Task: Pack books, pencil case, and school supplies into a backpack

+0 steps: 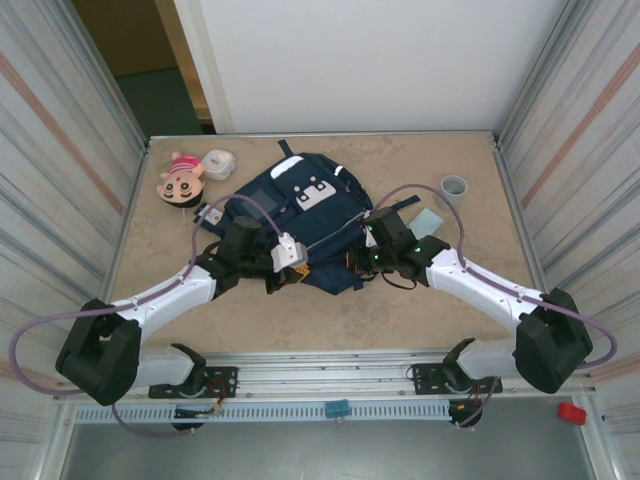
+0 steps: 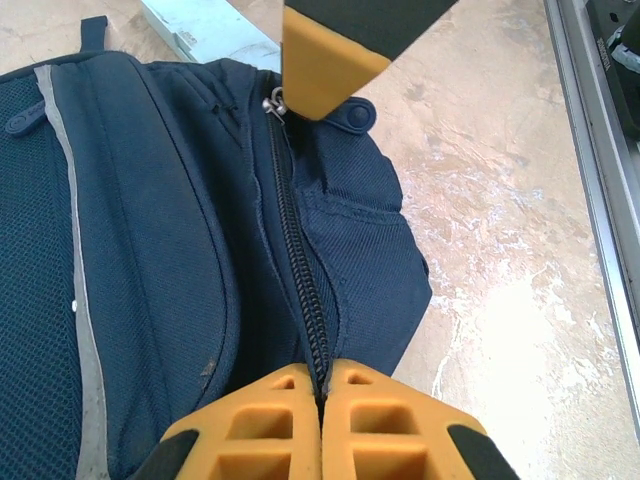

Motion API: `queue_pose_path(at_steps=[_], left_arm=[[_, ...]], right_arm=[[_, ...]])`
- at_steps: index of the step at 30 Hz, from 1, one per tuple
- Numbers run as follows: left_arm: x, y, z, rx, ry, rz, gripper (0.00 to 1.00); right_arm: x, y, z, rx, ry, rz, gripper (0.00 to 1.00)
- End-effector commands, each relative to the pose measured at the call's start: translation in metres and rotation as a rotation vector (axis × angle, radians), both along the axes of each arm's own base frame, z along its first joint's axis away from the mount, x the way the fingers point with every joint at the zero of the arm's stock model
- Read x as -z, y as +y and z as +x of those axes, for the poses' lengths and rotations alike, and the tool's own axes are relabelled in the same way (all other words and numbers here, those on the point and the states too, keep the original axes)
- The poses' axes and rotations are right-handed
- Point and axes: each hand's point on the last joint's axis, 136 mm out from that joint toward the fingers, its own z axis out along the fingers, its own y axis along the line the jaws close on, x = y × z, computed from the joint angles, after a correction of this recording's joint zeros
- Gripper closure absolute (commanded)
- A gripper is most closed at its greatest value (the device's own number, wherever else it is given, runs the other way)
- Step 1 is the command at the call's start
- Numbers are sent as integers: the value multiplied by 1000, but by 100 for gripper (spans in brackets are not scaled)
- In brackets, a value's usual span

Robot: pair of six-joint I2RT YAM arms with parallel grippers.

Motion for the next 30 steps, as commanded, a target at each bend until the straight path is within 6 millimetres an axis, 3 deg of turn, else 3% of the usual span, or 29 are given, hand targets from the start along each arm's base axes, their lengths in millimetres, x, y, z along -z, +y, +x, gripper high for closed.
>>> queue_pose_path(at_steps=[1,8,12,14,19,24,26,30], left_arm=[[-16,-4,-4,29,-31,-44,100],[-21,-7,-5,43,-28,-68,100],[-23,-7,-6,47,-30,-74,100],[-23,-7,-6,46,-32,-74,100],[-17,-2,2,-6,-44,-31,100],[-1,17,17,-98,-105,101,100],[4,25,23,-123,-120,146,100],[6,31,35,-148,-133,185,98]], right_arm=[[3,5,-6,-53,9,37,100],[10,25,-4,-100,22,72,75],[17,25,0,-94,25,48,71],[21,20,3,-73,32,16,75],[26,-6,8,7,43,-93,99],[24,-44,6,105,59,-122,100],[21,-43,-2,88,56,-105,100],[16,-13,-24,24,21,-20,100]])
